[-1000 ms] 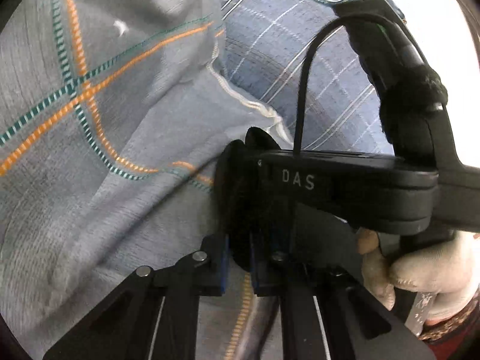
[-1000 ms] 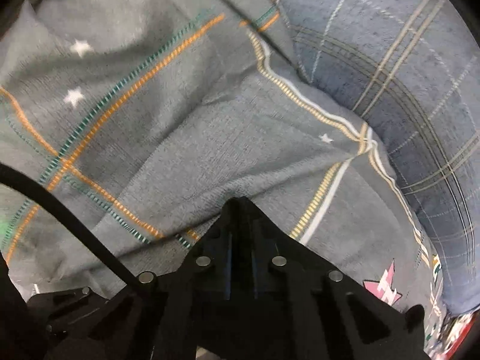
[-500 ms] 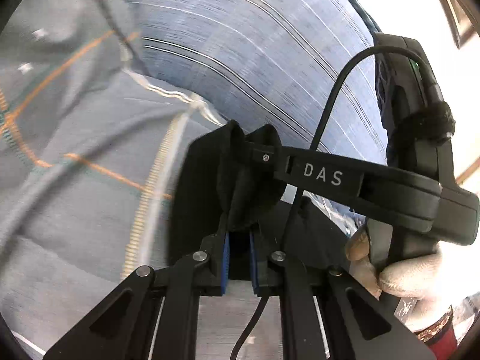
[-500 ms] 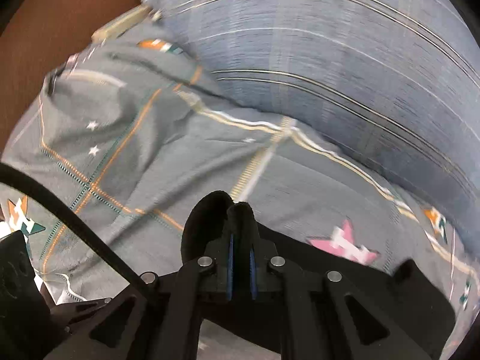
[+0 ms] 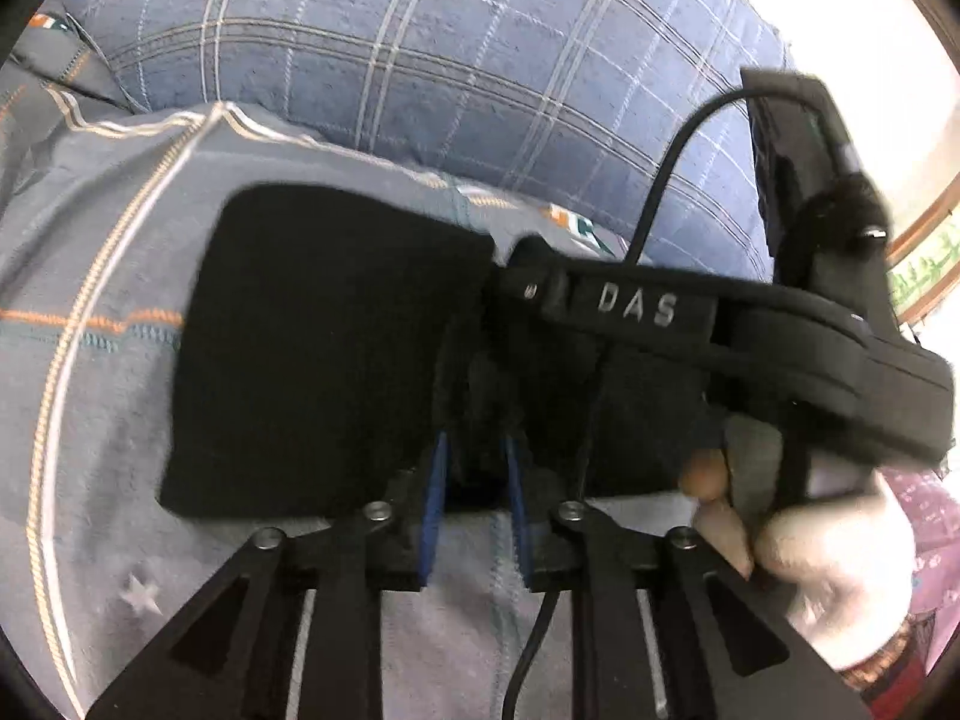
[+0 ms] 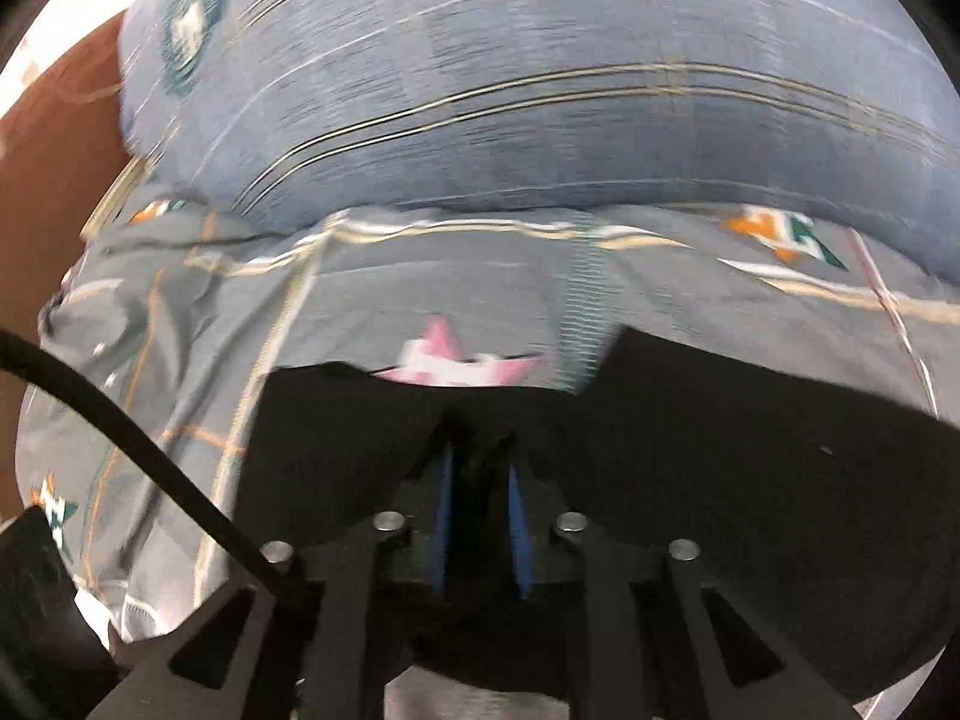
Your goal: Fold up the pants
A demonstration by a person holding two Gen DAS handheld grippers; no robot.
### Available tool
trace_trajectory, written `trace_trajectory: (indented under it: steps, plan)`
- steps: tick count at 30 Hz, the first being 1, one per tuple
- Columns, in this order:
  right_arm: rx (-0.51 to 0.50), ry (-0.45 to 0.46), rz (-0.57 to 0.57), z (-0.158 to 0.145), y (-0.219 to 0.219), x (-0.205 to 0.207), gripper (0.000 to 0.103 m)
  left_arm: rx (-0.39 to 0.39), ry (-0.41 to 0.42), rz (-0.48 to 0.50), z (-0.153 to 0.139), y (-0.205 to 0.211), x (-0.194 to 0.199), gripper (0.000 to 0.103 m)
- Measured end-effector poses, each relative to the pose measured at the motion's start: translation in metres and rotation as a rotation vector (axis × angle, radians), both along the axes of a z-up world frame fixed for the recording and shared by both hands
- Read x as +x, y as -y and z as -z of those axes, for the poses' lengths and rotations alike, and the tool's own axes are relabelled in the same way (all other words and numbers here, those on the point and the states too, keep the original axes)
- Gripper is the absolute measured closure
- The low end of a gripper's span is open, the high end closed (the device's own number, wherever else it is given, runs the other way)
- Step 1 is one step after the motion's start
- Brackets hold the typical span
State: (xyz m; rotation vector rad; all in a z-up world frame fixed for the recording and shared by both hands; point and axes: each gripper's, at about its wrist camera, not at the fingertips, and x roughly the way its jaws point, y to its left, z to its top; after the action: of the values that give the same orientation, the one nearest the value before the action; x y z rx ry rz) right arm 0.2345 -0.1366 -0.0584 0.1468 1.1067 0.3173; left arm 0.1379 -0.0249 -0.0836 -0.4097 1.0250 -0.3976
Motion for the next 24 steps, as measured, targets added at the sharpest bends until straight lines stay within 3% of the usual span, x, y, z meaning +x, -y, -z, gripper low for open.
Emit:
trace_trajectory:
  steps: [3,5,8,11,15,17,19,20,21,22,23,24]
  plan:
    - [0.079,0.005,0.039,-0.002,0.028,-0.006,0.066,-0.025,0.002,0.037,-0.008,-0.005,-0.019,0.070]
    - [0.080,0.036,0.078,-0.009,0.044,-0.013,0.057,-0.024,0.023,0.041,-0.014,-0.014,-0.034,0.064]
    - [0.060,0.086,0.097,-0.023,0.058,-0.023,0.056,0.005,0.036,0.021,-0.020,-0.030,-0.053,0.063]
    - [0.150,0.094,0.076,-0.037,0.056,-0.033,0.057,0.013,0.019,-0.036,-0.015,-0.054,-0.061,0.063]
    - [0.243,0.079,-0.008,-0.044,0.017,-0.039,0.058,0.007,-0.018,-0.116,-0.009,-0.077,-0.073,0.063]
    - [0.131,0.084,-0.005,-0.043,-0.006,-0.038,0.058,0.027,-0.022,-0.142,-0.010,-0.083,-0.076,0.063]
    - [0.025,0.107,-0.007,-0.037,-0.028,-0.039,0.048,0.039,-0.018,-0.161,-0.012,-0.088,-0.078,0.063]
    - [-0.005,0.101,-0.005,-0.033,-0.034,-0.039,0.038,0.040,-0.015,-0.168,-0.013,-0.091,-0.080,0.063]
    - [-0.041,0.095,0.001,-0.027,-0.041,-0.038,0.038,0.039,-0.014,-0.174,-0.013,-0.094,-0.081,0.062]
    - [-0.079,0.090,-0.004,-0.021,-0.048,-0.037,0.041,0.036,-0.015,-0.177,-0.012,-0.097,-0.080,0.062]
    - [-0.102,0.079,-0.022,-0.014,-0.051,-0.037,0.056,0.032,-0.015,-0.180,-0.012,-0.098,-0.080,0.062]
    - [-0.087,0.047,-0.061,-0.006,-0.056,-0.037,0.097,0.027,-0.015,-0.182,-0.012,-0.101,-0.080,0.062]
